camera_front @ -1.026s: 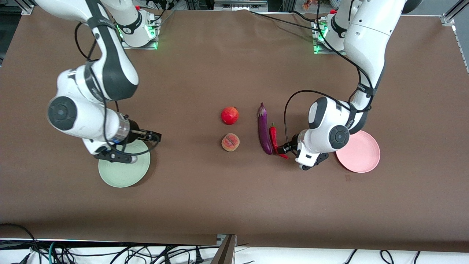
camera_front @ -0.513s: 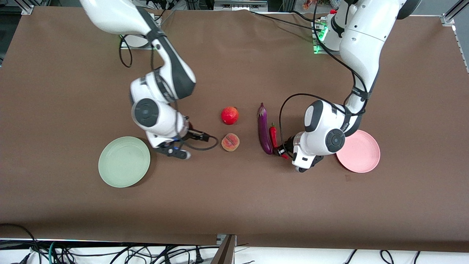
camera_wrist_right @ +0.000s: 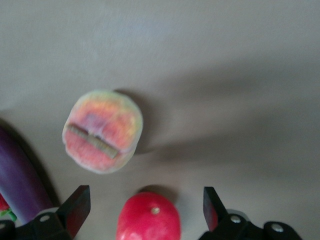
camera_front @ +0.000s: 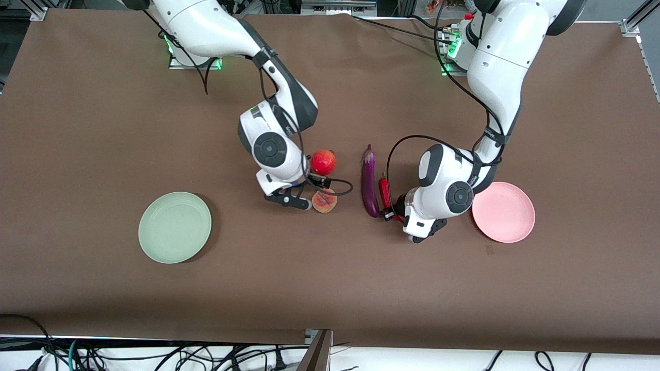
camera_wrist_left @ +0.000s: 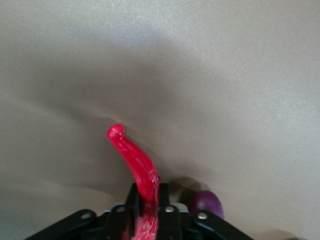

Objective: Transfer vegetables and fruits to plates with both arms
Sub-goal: 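Carry the chili to the pink plate while the right gripper grasps the tomato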

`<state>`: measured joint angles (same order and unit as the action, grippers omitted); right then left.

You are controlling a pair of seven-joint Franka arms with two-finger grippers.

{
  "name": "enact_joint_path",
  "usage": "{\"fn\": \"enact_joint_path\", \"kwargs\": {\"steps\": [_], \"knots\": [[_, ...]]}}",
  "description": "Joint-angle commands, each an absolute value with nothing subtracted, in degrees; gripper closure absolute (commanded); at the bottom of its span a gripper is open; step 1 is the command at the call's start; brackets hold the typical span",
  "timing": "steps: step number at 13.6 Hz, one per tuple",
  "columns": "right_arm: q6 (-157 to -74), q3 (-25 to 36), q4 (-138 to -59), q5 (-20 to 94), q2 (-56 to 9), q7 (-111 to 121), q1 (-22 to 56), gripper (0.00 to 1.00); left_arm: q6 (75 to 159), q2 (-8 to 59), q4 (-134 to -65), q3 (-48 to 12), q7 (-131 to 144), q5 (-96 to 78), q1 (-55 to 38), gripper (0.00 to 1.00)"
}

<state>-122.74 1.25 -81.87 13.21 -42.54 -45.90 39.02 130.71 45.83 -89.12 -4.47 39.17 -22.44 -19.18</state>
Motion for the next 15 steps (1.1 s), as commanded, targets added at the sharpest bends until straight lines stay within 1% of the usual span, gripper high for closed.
{"fn": "enact_joint_path", "kwargs": {"steps": [1,2,4,5,7,9,11,12,15], "knots": [[-123.0,1.8,-81.4,14.5,-42.9,-47.3,40.9,0.0,129.8,46.0,-87.7,-3.8,39.5,-22.9,-19.5,1.0],[-123.0,1.8,-81.7,14.5,-43.0,-47.3,41.5,0.0,128.2,45.1,-87.8,-3.4,39.5,-22.9,-19.3,1.0],[-122.9,1.8,-82.3,14.6,-43.1,-47.3,42.3,0.0,122.0,42.6,-86.9,-1.7,39.5,-20.3,-18.7,0.99],[-122.6,1.8,-82.6,14.6,-43.1,-47.6,42.6,0.0,118.7,41.9,-86.0,-0.8,39.5,-17.3,-18.6,0.97],[-122.4,1.8,-83.3,14.5,-43.2,-48.7,43.6,0.0,111.3,41.6,-82.3,2.2,39.4,-10.0,-18.7,0.97],[-122.4,1.8,-84.2,14.4,-43.2,-48.5,43.9,0.0,104.9,42.2,-79.5,3.2,39.4,-0.3,-18.8,0.97],[-122.3,1.8,-84.3,14.4,-43.8,-48.3,44.5,0.0,103.9,42.1,-79.4,3.5,38.7,9.1,-17.3,0.97],[-122.2,1.8,-84.5,14.4,-43.9,-47.9,44.5,0.0,102.3,42.0,-79.7,3.4,34.7,12.4,-15.7,0.92],[-122.2,1.8,-84.8,14.2,-44.6,-48.1,45.1,0.0,101.4,41.7,-80.9,3.0,16.6,12.2,-10.1,0.92]]}}
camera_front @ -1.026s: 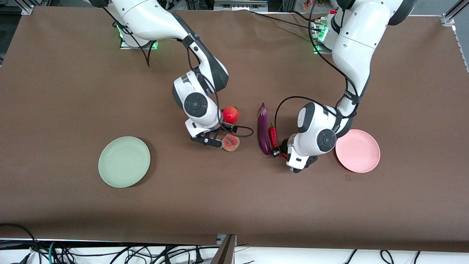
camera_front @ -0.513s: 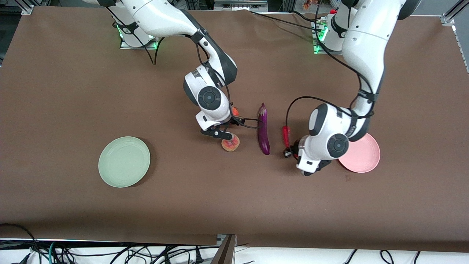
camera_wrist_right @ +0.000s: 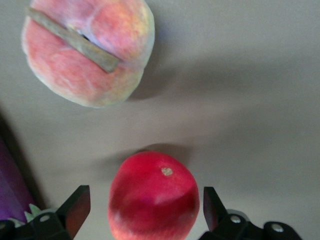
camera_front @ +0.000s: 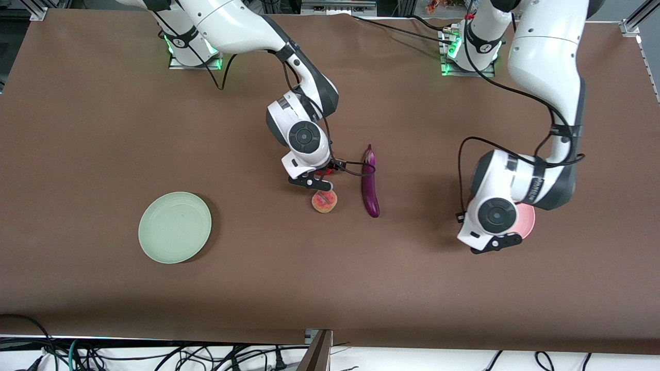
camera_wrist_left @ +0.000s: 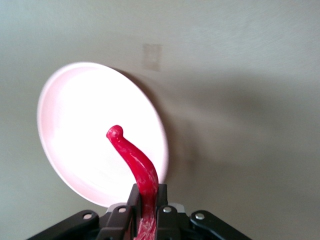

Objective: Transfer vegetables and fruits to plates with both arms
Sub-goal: 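Carry the chili to the pink plate while the right gripper grasps the tomato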

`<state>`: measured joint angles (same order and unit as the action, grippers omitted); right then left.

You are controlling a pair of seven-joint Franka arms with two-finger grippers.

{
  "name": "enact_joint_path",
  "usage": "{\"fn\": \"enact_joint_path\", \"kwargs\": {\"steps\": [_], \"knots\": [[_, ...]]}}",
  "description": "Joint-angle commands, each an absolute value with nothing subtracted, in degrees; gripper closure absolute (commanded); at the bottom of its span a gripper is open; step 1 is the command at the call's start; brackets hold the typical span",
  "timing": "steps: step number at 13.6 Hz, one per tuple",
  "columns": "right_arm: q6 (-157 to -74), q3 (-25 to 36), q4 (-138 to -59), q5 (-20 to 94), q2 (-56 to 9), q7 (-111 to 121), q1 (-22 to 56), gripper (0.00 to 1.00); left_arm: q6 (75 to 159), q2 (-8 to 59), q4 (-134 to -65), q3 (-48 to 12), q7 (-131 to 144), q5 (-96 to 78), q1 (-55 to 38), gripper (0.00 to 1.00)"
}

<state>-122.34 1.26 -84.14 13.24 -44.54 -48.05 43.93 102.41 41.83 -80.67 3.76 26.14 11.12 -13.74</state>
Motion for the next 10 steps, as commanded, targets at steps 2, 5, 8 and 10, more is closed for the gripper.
{"fn": "enact_joint_path", "kwargs": {"steps": [2,5,8,10], "knots": [[-122.2,1.9,-85.0,14.2,-44.7,-48.1,45.2,0.17,101.9,41.6,-81.8,2.8,11.5,11.0,-8.0,0.85],[-122.7,1.8,-84.9,14.3,-45.1,-48.0,45.3,0.62,104.8,41.6,-83.5,2.7,9.0,7.6,-6.8,0.72],[-122.0,2.3,-84.4,13.9,-44.1,-47.3,44.8,0.67,104.9,41.7,-83.8,2.7,9.5,7.2,-6.8,0.0],[-117.1,3.9,-84.0,13.6,-40.7,-46.6,43.4,0.67,104.9,41.6,-83.6,2.7,9.6,7.2,-6.9,0.0]]}}
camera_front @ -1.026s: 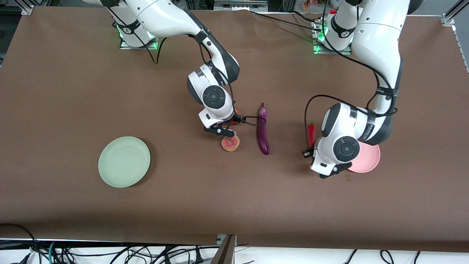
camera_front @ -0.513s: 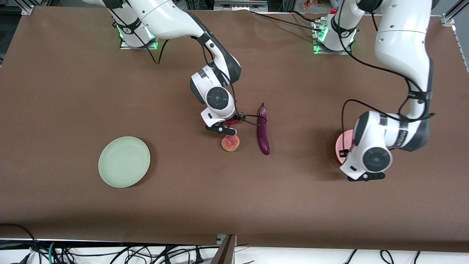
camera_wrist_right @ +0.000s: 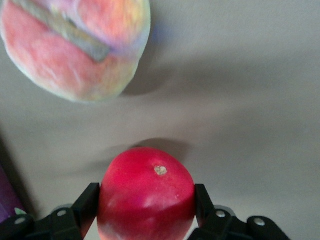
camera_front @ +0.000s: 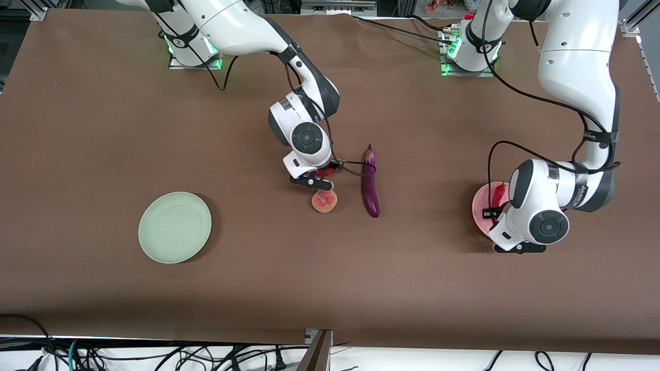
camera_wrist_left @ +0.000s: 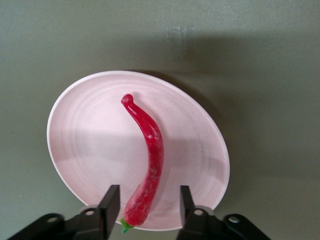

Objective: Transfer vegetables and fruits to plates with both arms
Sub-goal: 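Carry the chili to the pink plate while the right gripper grasps the tomato, then release the chili on the pink plate while the right gripper carries the tomato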

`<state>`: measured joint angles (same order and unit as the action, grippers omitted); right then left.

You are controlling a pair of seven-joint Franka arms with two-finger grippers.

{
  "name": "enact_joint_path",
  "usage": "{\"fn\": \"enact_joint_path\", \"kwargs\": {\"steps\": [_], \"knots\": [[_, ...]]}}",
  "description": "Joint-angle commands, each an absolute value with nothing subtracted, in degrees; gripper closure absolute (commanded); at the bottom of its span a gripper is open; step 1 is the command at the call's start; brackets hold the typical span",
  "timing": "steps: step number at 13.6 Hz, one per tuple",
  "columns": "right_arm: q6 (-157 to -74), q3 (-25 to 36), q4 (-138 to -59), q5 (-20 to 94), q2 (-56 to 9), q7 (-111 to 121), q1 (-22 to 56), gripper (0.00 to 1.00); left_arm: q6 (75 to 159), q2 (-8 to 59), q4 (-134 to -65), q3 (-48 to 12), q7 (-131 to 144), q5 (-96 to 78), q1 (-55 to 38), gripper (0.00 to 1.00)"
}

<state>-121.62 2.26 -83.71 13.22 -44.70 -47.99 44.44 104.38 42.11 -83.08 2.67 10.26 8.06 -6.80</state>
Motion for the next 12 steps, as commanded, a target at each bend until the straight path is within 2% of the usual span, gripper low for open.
{"fn": "enact_joint_path", "kwargs": {"steps": [1,4,7,9,12], "knots": [[-114.3,5.8,-83.8,13.6,-39.1,-43.7,43.2,0.67,104.8,41.5,-83.4,2.6,9.6,7.2,-6.9,0.0],[-105.5,15.0,-83.7,14.0,-36.0,-30.5,41.8,0.67,104.2,39.7,-83.3,2.6,9.6,5.5,-7.6,0.0],[-103.1,24.8,-83.7,13.7,-35.7,-18.1,41.4,0.67,102.9,35.7,-83.3,-0.2,10.1,0.0,-7.6,0.0],[-103.1,27.2,-83.8,13.8,-36.2,-8.3,37.3,0.67,102.8,35.1,-83.1,-2.6,12.9,-7.0,-8.0,0.0],[-105.0,27.3,-83.8,13.6,-37.9,2.0,29.6,0.67,104.8,35.4,-82.0,-8.9,19.7,-9.5,-9.3,0.0]]}}
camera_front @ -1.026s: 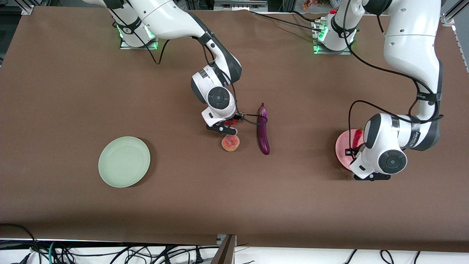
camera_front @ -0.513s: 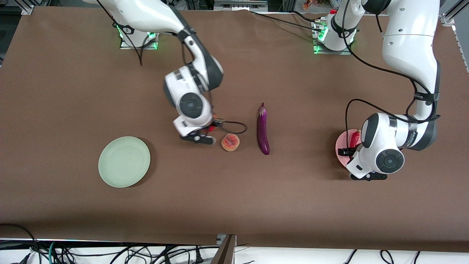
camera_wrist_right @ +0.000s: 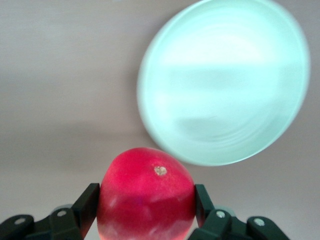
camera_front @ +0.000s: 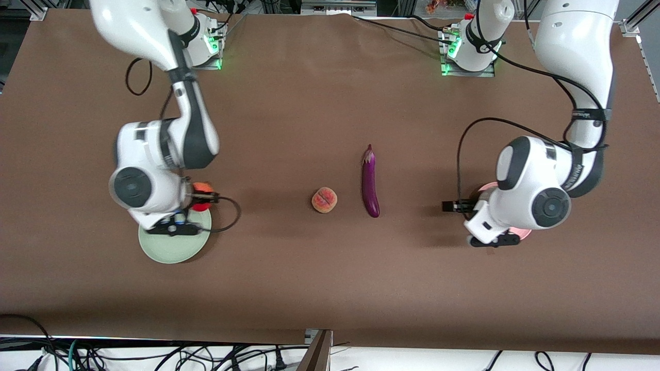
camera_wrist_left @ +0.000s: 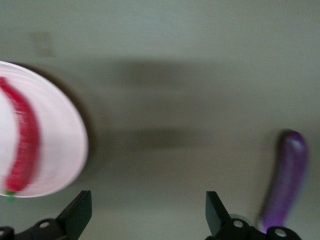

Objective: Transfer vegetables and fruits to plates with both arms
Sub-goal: 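Release the chili on the pink plate while the right gripper carries the tomato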

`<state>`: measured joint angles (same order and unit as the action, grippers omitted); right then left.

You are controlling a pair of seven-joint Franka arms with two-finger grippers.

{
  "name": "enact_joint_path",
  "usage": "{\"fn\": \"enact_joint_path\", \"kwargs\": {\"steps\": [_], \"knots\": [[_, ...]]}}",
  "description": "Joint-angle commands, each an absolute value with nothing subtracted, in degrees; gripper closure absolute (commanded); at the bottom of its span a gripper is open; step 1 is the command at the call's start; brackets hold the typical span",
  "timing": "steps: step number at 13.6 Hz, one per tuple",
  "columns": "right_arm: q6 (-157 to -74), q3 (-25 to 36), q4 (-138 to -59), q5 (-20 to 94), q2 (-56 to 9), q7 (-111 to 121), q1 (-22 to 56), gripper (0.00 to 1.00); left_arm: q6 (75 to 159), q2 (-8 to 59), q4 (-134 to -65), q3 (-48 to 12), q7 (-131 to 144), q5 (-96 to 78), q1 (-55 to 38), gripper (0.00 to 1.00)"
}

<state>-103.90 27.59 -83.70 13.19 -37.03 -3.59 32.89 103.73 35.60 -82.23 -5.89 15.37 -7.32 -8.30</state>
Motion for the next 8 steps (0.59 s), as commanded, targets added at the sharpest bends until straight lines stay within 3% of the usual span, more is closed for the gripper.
{"fn": "enact_joint_path", "kwargs": {"steps": [1,5,8], "knots": [[-106.5,27.3,-83.8,13.5,-38.6,4.3,27.9,0.67,106.7,36.3,-81.7,-10.1,24.6,-10.3,-11.5,0.0],[-114.4,27.0,-84.1,13.5,-42.5,7.5,22.8,0.67,121.7,42.9,-82.4,-9.9,39.4,-9.5,-21.4,0.0],[-119.1,27.0,-84.3,13.6,-45.1,7.6,22.6,0.67,124.4,46.0,-82.8,-9.9,40.3,-9.3,-23.0,0.0]]}}
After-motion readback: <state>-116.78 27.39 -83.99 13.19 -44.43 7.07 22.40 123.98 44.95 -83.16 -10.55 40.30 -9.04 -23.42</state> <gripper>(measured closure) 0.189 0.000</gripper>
